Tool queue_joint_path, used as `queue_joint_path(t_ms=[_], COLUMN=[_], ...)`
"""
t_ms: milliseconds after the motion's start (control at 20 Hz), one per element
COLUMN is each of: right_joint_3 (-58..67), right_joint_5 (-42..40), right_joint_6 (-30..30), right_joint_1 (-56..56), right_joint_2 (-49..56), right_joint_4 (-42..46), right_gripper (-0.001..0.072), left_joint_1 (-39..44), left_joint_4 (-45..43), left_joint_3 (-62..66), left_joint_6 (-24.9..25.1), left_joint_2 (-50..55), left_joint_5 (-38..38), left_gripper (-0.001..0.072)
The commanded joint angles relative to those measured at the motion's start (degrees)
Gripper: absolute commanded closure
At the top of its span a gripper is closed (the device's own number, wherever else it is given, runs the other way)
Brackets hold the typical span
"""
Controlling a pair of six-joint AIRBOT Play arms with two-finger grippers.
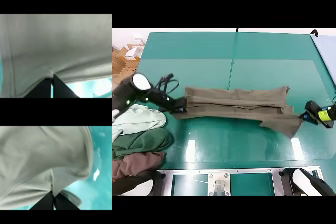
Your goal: Fold the shirts.
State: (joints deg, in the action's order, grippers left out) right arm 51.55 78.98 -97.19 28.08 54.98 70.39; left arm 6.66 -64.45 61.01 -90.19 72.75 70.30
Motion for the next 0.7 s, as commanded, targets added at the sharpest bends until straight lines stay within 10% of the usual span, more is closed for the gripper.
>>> queue_joint_path(t_ms=[0,450,550,650], right_joint_3=[6.14,28.26,32.28,36.65], right_joint_5=[-5.95,-18.4,-17.99,-15.19], right_joint_6=[0.35,0.35,0.9,7.15], right_joint_1=[-2.67,-10.49,-10.34,-8.2], right_joint_2=[7.3,42.05,46.6,47.45], right_joint_4=[-4.63,-10.43,-10.38,-10.36], right_gripper=[0.0694,0.0692,0.0534,0.0207], left_joint_1=[-0.04,-0.04,-0.07,-0.92], left_joint_4=[0.2,1.51,4.04,3.56], left_joint_3=[10.82,34.42,34.69,37.33], left_joint_6=[1.2,3.3,3.67,3.48], left_joint_2=[7.48,34.77,35.89,35.87], left_joint_5=[-0.68,-7.98,-12.94,-14.08], left_gripper=[0.0688,0.067,0.0011,-0.0013])
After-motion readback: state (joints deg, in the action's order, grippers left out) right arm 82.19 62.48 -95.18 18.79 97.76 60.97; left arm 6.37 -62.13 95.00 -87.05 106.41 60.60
